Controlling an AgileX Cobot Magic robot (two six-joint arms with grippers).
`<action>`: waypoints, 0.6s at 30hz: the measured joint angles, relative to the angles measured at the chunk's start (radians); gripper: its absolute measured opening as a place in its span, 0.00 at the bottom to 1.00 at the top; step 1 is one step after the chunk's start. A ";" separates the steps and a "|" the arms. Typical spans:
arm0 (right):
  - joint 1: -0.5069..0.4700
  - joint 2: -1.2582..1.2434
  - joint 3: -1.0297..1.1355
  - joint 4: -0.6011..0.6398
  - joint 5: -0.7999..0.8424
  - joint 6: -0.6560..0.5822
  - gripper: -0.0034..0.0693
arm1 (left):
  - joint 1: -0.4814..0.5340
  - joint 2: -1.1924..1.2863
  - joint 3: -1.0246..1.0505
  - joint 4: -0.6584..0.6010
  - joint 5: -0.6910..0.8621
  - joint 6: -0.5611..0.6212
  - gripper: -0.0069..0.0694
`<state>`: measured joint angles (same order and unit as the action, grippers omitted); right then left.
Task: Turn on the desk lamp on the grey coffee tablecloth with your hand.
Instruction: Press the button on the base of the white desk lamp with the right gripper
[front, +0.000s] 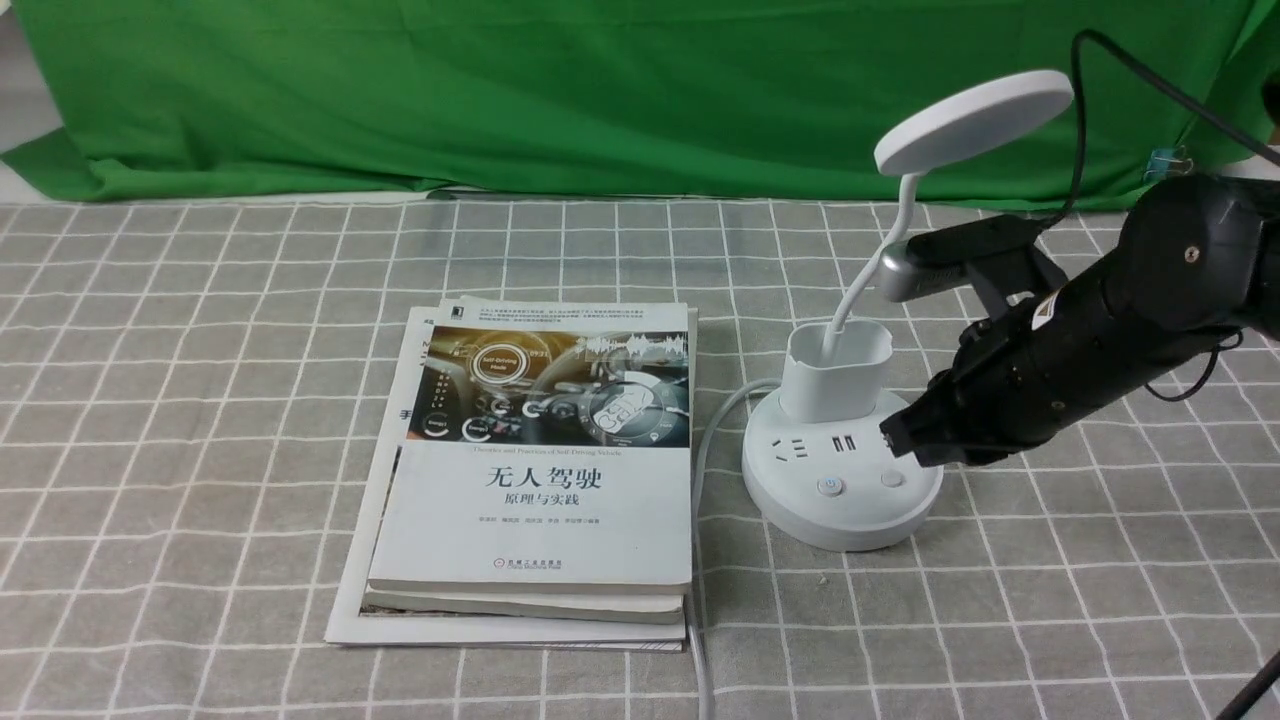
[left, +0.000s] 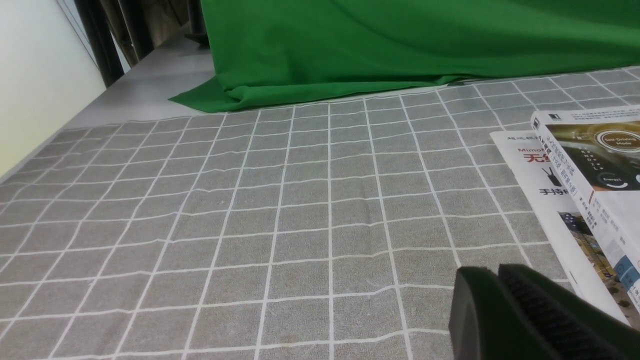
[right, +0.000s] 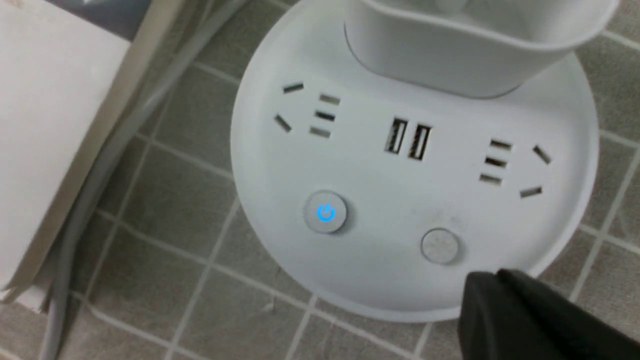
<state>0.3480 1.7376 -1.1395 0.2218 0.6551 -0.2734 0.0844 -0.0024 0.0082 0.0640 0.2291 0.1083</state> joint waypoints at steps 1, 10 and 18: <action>0.001 0.001 0.000 0.001 0.000 0.000 0.09 | 0.000 0.000 0.000 0.000 0.000 0.000 0.12; 0.022 0.045 0.000 0.010 -0.049 0.006 0.09 | 0.000 0.000 0.000 0.000 0.000 0.000 0.12; 0.014 0.046 0.000 0.010 -0.057 0.006 0.09 | 0.000 0.000 0.000 0.000 0.000 -0.001 0.12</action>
<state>0.3624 1.7834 -1.1395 0.2323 0.5976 -0.2671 0.0844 -0.0024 0.0082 0.0640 0.2291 0.1075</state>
